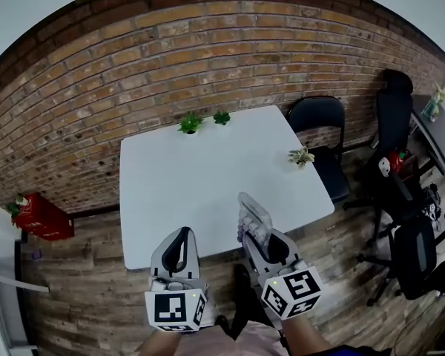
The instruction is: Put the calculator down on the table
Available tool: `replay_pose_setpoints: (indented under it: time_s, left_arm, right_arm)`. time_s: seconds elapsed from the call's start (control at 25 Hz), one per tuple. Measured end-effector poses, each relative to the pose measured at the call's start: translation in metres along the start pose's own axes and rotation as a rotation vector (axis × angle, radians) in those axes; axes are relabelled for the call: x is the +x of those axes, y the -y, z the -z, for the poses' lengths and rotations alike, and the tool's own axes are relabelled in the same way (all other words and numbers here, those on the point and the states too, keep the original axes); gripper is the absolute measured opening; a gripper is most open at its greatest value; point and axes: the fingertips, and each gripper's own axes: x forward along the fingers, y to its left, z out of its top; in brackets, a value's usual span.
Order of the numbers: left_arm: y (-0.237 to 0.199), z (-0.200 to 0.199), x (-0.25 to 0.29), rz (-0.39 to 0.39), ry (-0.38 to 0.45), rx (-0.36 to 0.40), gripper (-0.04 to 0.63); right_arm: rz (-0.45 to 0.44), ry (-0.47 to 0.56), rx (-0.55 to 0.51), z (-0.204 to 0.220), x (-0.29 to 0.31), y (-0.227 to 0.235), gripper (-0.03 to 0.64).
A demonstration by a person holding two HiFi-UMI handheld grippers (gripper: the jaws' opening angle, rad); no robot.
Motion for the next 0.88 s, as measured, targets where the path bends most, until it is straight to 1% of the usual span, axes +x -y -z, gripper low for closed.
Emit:
replay_pose_setpoints:
  time_s: [0.28,0.48,0.64,0.88]
  left_arm:
    - [-0.013,-0.011,0.087,-0.077,-0.016,0.018,0.018]
    - [-0.027,-0.026,0.136,-0.144,0.002,0.030,0.018]
    - [-0.040,-0.039,0.159,-0.202,0.030,0.033,0.018]
    - [-0.061,-0.050,0.168,-0.265,0.060,0.033,0.018]
  right_arm:
    - [-0.080,-0.036,0.002,-0.027,0.077,0.055,0.137]
    - [-0.158,-0.049,-0.016,-0.051,0.129,0.078,0.137]
    - [-0.219,-0.045,-0.047,-0.071,0.162,0.083,0.137]
    - [-0.271,-0.032,-0.080,-0.093,0.193,0.079,0.137]
